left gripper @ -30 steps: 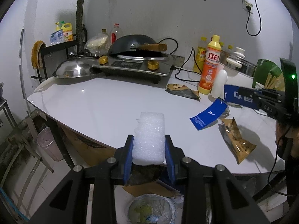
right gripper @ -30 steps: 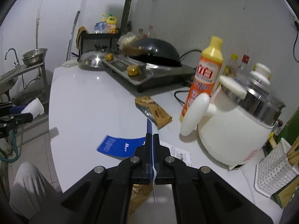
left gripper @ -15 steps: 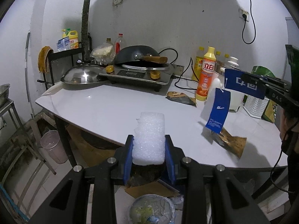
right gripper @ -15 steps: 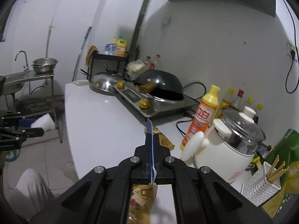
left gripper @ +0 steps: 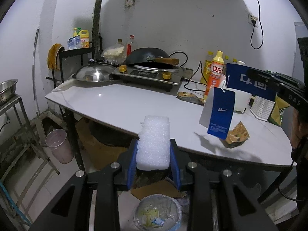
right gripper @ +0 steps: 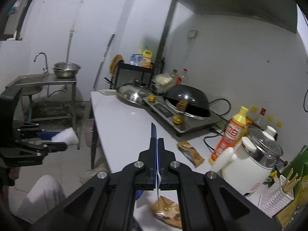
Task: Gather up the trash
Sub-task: 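Carry the foam block and blue card down over the floor bin with both grippers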
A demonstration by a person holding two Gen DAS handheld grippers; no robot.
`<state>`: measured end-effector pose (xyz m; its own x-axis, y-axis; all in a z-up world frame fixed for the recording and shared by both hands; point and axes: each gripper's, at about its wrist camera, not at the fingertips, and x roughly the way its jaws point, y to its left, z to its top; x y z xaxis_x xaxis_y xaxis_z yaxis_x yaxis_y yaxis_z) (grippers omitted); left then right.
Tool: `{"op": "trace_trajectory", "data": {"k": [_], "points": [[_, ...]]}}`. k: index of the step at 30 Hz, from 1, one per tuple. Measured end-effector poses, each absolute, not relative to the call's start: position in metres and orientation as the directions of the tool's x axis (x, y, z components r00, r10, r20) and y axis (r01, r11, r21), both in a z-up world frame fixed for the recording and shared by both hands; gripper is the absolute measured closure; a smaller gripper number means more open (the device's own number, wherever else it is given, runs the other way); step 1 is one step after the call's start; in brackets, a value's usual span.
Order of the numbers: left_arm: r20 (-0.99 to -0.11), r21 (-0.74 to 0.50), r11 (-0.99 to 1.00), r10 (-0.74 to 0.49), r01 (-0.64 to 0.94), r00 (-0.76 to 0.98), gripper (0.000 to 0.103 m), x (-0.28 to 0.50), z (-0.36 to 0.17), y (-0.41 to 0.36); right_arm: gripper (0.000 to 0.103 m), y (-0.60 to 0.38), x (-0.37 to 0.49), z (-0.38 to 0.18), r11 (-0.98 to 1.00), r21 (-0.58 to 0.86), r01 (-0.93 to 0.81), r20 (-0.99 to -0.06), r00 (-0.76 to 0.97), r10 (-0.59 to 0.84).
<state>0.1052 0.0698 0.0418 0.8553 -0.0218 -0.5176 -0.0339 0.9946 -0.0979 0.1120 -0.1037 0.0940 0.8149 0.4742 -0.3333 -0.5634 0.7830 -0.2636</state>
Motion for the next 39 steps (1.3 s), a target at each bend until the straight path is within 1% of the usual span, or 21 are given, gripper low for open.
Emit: {"op": "trace_trajectory", "data": {"k": [10,18,26,33,39], "points": [[-0.56,-0.128,0.991,-0.033,-0.047,0.828,0.072,0.08,0.011,0.084,0.103,-0.068,0.087,0.067,0.738,-0.255,-0.625,-0.389,0.765,0.513],[-0.587,-0.111,0.992,-0.019,-0.057,0.809,0.072,0.072,-0.012,0.09,0.103,-0.05,0.075,0.031,0.712,-0.23,-0.664,-0.452,0.721,0.526],[-0.634,-0.135,0.989,-0.047,-0.051,0.772,0.072,0.072,-0.047,0.089,0.103,-0.039,0.074,-0.023,0.695,-0.188,-0.694,-0.546,0.662,0.514],[-0.674,-0.155,0.986,-0.06,-0.06,0.737,0.072,0.078,-0.077,0.093,0.103,-0.028,0.084,-0.086,0.675,-0.146,-0.723,-0.645,0.587,0.489],[-0.71,-0.173,0.982,-0.07,-0.077,0.701,0.072,0.09,-0.102,0.096,0.103,-0.024,0.1,-0.123,0.672,-0.122,-0.73,-0.697,0.545,0.466]]}}
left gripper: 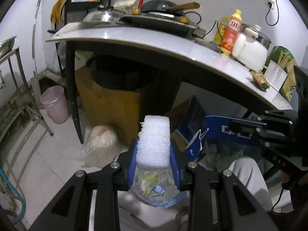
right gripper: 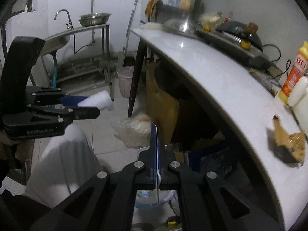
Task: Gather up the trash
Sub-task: 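Carry the foam block and blue card down over the floor bin with both grippers, then open the left gripper to drop the foam while the right gripper releases the blue card into the bin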
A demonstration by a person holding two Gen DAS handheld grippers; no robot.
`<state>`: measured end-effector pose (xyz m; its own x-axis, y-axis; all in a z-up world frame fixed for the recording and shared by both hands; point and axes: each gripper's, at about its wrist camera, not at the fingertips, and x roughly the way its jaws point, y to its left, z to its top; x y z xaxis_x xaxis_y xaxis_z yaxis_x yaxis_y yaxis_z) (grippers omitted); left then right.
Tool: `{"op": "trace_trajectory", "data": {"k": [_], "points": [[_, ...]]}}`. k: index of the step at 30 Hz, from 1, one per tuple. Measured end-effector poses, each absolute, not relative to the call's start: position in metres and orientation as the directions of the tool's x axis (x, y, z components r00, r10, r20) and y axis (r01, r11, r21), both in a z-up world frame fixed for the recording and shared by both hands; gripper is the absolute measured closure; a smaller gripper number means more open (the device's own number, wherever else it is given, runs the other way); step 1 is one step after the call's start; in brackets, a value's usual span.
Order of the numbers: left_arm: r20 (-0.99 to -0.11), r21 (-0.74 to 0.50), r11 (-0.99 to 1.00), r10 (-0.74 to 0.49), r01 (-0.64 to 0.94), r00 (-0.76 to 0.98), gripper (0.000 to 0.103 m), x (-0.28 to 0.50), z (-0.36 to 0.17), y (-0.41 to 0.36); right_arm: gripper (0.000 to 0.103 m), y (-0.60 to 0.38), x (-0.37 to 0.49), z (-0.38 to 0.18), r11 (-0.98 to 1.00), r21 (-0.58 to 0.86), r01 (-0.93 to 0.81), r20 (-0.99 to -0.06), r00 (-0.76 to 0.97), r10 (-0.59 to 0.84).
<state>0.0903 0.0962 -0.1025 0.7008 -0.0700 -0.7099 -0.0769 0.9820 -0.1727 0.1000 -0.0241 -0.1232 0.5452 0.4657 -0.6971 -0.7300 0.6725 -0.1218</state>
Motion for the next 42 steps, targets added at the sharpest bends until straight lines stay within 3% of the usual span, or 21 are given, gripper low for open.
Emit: {"op": "trace_trajectory", "data": {"k": [22,42], "points": [[-0.824,-0.163,0.982,-0.08,-0.1,0.561,0.072,0.139,-0.177,0.099,0.103,-0.025,0.157,-0.242,0.713,0.01,-0.701,-0.836,0.385,0.391],[-0.873,-0.189,0.98,-0.142,-0.057,0.466,0.072,0.17,-0.219,0.067,0.103,-0.035,0.182,-0.275,0.732,0.074,-0.677,-0.874,0.31,0.375]]}}
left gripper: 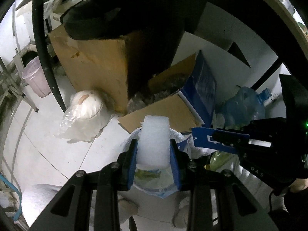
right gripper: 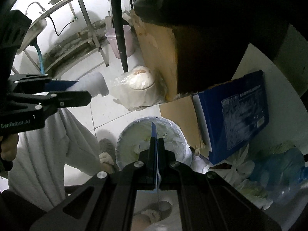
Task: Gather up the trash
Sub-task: 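Open the left gripper to drop the foam while the right gripper releases the blue card into the bin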
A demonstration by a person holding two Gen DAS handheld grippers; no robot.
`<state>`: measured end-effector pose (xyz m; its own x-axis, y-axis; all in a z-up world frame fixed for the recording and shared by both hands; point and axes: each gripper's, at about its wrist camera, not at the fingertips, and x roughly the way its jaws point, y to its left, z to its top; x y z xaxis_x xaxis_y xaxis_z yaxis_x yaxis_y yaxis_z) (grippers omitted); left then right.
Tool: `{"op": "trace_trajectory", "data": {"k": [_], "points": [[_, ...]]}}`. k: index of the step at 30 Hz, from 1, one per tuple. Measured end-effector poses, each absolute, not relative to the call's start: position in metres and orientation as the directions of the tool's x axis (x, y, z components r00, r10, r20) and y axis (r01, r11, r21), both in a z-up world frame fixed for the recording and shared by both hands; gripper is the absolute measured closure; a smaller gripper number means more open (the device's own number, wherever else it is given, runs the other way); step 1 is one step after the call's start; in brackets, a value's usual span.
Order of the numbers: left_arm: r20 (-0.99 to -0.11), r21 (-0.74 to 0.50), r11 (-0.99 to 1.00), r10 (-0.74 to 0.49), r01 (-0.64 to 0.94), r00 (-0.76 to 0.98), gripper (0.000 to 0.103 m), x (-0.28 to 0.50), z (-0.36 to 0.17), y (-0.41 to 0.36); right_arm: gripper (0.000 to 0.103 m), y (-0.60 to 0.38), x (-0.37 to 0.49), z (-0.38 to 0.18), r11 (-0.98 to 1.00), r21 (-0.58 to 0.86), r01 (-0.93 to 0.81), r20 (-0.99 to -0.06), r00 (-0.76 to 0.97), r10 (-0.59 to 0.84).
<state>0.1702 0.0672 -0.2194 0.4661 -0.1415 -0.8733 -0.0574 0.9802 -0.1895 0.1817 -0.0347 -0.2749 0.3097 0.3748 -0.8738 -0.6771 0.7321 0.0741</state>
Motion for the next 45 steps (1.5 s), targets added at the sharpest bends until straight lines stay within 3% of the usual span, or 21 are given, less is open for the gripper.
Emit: {"op": "trace_trajectory", "data": {"k": [12,15,17,18,37,42,45], "points": [[-0.902,-0.196,0.979,-0.159,-0.054,0.402,0.072,0.191,-0.251,0.061,0.102,-0.034,0.198,-0.303,0.75,0.107,-0.653,-0.901,0.255,0.35],[-0.907,-0.197,0.979,-0.161,-0.054,0.39,0.072,0.195,-0.257,0.058,0.096,-0.035,0.203,-0.308,0.757,0.104,-0.645,-0.91,0.246,0.335],[-0.909,-0.197,0.979,-0.163,-0.052,0.383,0.072,0.197,-0.261,0.057,0.085,-0.037,0.205,-0.309,0.763,0.108,-0.638,-0.912,0.242,0.332],[-0.911,-0.196,0.979,-0.163,-0.051,0.379,0.072,0.198,-0.262,0.056,0.084,-0.038,0.206,-0.31,0.765,0.112,-0.634,-0.912,0.24,0.333],[-0.925,-0.238,0.971,-0.224,-0.008,0.307,0.071,0.214,-0.282,0.027,0.083,-0.076,0.212,-0.309,0.832,0.113,-0.542,-0.922,0.255,0.292],[-0.927,-0.242,0.97,-0.226,-0.015,0.3,0.05,0.213,-0.283,0.022,0.083,-0.083,0.21,-0.306,0.842,0.108,-0.529,-0.923,0.262,0.283],[-0.923,-0.244,0.97,-0.225,-0.021,0.314,0.048,0.21,-0.277,0.023,0.083,-0.085,0.208,-0.304,0.846,0.107,-0.522,-0.923,0.265,0.28]]}}
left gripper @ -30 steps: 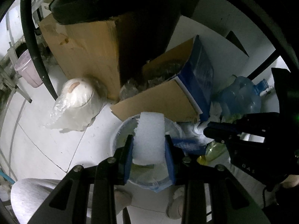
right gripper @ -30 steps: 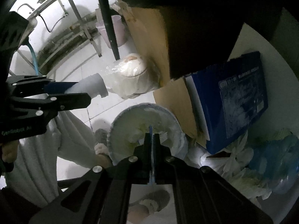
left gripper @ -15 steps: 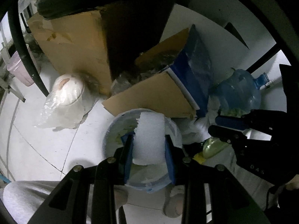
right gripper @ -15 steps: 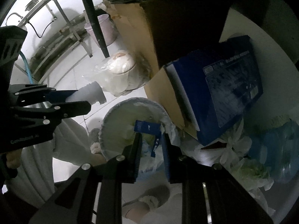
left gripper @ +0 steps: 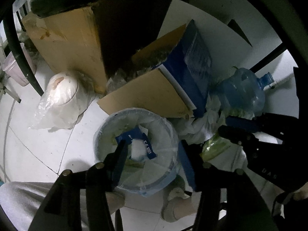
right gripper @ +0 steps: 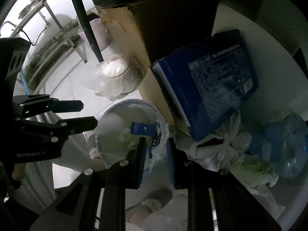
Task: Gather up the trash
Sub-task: 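Open the left gripper to drop the foam while the right gripper releases the blue card into the bin, then raise both open grippers from the bin back above the counter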
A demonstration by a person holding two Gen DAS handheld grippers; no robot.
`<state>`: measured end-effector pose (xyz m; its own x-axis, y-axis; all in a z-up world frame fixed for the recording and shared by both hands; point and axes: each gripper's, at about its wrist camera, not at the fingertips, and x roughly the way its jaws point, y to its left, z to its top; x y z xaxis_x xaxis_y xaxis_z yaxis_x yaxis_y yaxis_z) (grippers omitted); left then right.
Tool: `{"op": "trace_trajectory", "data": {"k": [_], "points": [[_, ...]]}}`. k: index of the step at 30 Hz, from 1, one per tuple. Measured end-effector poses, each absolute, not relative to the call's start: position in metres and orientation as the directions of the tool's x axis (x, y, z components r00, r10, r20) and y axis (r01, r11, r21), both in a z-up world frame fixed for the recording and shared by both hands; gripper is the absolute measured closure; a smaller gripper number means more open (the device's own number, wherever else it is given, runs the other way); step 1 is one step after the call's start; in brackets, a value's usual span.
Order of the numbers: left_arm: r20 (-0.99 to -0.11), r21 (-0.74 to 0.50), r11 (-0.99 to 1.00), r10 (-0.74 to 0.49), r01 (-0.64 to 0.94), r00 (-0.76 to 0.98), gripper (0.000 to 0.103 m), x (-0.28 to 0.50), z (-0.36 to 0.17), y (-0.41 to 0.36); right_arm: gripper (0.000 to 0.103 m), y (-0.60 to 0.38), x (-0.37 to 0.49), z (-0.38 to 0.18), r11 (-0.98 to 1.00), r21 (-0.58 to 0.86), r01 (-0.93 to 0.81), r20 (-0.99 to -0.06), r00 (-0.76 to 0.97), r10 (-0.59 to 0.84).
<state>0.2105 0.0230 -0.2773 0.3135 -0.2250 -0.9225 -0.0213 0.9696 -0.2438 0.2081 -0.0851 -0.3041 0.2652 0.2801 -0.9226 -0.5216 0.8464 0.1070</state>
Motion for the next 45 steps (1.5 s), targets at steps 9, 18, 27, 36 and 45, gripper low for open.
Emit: {"op": "trace_trajectory", "data": {"k": [9,18,27,36,45], "points": [[-0.909,-0.228,0.973,-0.201,-0.03,0.365,0.048,0.202,-0.255,0.03,0.083,-0.083,0.199,-0.29,0.842,0.097,-0.531,-0.913,0.289,0.287],[-0.893,-0.213,0.977,-0.181,-0.031,0.412,0.048,0.186,-0.232,0.033,0.083,-0.081,0.186,-0.27,0.835,0.097,-0.541,-0.897,0.315,0.309],[-0.875,-0.2,0.979,-0.165,-0.03,0.455,0.048,0.169,-0.21,0.035,0.083,-0.079,0.168,-0.25,0.828,0.085,-0.554,-0.883,0.343,0.32],[-0.85,-0.197,0.98,-0.156,-0.029,0.502,0.048,0.151,-0.187,0.034,0.083,-0.078,0.151,-0.232,0.819,0.065,-0.571,-0.868,0.373,0.329],[-0.83,-0.191,0.981,-0.148,-0.025,0.538,0.048,0.133,-0.167,0.031,0.083,-0.083,0.134,-0.214,0.819,0.055,-0.571,-0.85,0.403,0.338]]}}
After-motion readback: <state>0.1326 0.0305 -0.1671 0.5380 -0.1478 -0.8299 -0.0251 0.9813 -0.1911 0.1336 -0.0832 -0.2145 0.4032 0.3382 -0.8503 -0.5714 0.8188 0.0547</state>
